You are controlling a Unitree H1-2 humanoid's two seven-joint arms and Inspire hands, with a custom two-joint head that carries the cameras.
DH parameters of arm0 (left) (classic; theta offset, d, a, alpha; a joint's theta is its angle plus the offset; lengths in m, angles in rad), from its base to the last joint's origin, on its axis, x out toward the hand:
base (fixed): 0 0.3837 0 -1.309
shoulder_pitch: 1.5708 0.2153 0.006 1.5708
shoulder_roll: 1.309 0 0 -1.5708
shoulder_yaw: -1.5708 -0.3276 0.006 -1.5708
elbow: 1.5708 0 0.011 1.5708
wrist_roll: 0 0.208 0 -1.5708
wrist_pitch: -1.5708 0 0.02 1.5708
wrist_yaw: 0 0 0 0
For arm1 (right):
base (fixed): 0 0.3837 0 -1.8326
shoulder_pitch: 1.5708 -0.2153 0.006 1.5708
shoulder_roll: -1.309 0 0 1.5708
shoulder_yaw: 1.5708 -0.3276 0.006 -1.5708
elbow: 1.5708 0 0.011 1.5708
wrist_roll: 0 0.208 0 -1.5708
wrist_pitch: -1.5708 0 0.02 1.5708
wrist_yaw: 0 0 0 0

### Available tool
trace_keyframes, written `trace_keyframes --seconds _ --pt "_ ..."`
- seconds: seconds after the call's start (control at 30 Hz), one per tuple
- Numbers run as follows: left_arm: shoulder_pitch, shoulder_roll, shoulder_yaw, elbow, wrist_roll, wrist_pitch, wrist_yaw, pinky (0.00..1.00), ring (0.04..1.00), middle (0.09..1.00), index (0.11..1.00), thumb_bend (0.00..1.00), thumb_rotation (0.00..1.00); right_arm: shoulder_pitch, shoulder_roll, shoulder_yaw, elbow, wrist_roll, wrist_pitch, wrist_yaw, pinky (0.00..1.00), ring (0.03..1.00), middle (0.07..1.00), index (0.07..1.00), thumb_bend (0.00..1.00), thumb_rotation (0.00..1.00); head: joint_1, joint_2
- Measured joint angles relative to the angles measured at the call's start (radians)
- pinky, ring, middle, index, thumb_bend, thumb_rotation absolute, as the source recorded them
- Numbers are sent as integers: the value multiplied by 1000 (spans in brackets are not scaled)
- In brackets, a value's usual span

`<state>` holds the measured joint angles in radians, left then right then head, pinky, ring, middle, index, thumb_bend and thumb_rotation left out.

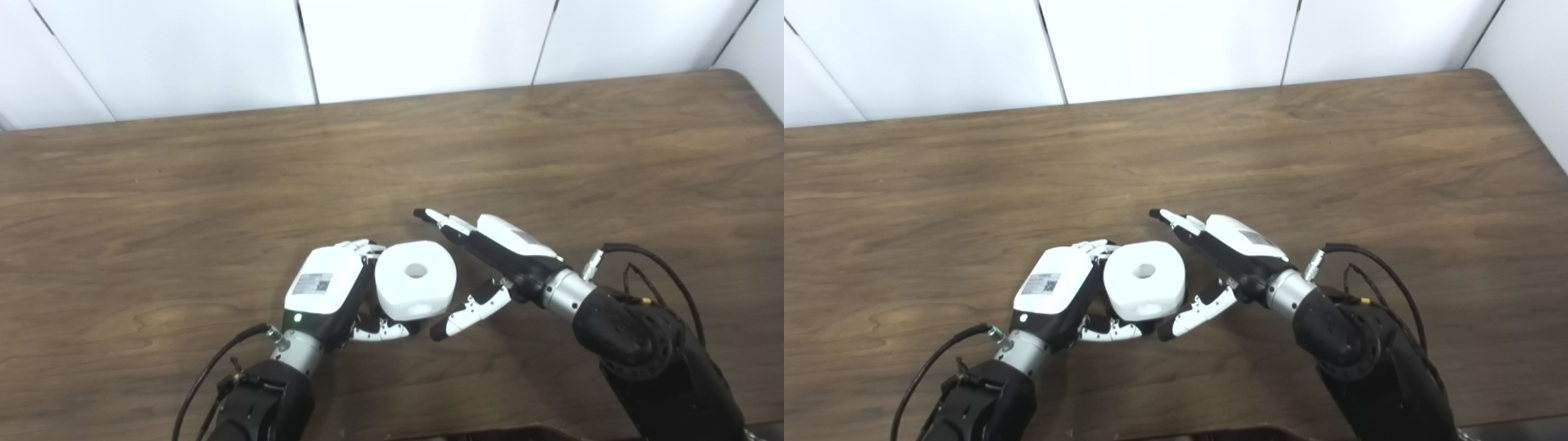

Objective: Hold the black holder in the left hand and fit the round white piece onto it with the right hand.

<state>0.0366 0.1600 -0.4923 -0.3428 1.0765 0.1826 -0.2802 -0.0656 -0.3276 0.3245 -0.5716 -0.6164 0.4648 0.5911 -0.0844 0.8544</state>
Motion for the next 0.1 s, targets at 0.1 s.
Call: trace_keyframes --seconds 0.1 --pt "-2 -1 -1 2 0 1 0 852 861 791 487 521 59 -3 0 -8 3 0 0 0 963 1000 1000 1000 1000 378 2 -2"
